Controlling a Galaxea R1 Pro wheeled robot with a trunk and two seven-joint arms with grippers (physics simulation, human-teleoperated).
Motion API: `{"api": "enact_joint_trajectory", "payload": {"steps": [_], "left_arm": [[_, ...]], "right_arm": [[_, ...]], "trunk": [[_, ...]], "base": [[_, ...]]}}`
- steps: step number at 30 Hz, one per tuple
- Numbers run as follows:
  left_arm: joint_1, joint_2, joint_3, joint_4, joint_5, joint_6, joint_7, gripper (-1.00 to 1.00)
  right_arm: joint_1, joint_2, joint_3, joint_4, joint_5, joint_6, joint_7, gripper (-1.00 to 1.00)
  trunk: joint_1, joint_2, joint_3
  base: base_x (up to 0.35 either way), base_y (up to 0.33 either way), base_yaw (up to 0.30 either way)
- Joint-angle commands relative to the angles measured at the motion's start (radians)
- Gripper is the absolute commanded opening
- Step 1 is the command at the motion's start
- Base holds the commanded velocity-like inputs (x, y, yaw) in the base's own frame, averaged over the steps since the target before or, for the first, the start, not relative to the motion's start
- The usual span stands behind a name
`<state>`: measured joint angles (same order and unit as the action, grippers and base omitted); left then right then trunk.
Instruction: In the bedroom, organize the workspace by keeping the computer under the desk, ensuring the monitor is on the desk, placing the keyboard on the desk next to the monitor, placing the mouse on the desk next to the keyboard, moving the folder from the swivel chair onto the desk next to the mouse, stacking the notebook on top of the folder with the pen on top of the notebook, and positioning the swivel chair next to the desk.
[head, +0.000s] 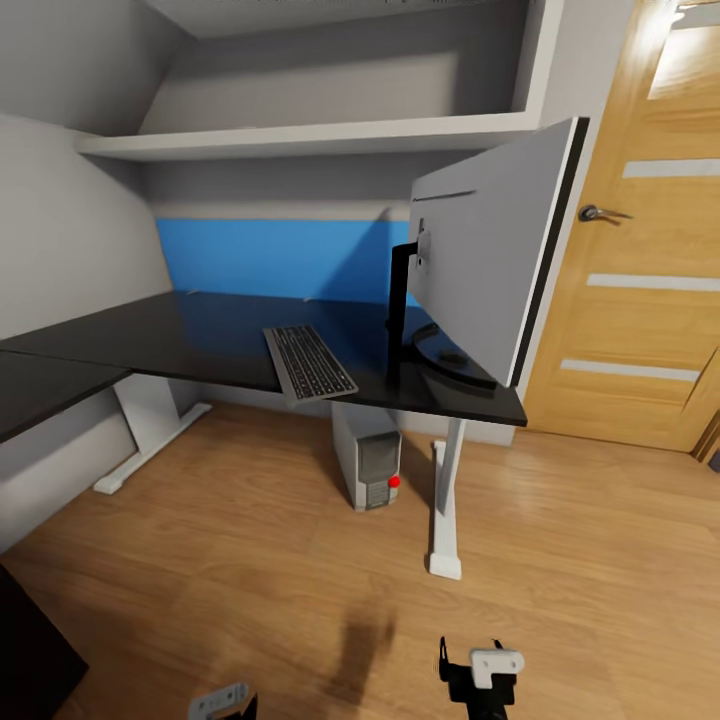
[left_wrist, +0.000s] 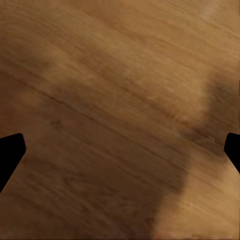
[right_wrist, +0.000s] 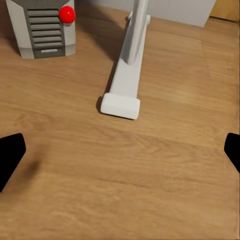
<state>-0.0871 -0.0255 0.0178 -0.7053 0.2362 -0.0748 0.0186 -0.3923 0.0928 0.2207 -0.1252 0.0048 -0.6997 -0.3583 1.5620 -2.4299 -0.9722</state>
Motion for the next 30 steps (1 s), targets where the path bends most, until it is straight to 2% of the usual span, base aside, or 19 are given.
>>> {"api": "enact_joint_trajectory", "payload": {"steps": [1,10,19,30], "left_arm": [[0.000,0.000,0.001,0.007,0.006,-0.003,0.001,1.00],[0.000,0.001,0.001,0.033,0.006,-0.003,0.003,1.00],[0.000,0.001,0.001,0.042,0.006,-0.003,0.001,1.00],[0.000,-0.003,-0.006,0.114,0.004,-0.013,0.000,1.00]], "right_arm": [[-0.001,-0.005,0.009,0.002,-0.005,-0.001,-0.009,1.00],[0.000,-0.023,0.009,0.006,-0.030,0.000,-0.009,1.00],[0.000,-0.024,0.010,0.012,-0.037,0.000,-0.005,1.00],[0.000,-0.021,0.011,0.025,-0.038,-0.004,0.002,1.00]], "trunk": [[-0.004,0.007,0.002],[-0.039,0.070,0.031],[-0.073,0.133,0.059],[-0.115,0.210,0.093]], "base": [[0.000,0.000,0.000],[0.000,0.000,0.000],[0.000,0.000,0.000],[0.000,0.000,0.000]]}}
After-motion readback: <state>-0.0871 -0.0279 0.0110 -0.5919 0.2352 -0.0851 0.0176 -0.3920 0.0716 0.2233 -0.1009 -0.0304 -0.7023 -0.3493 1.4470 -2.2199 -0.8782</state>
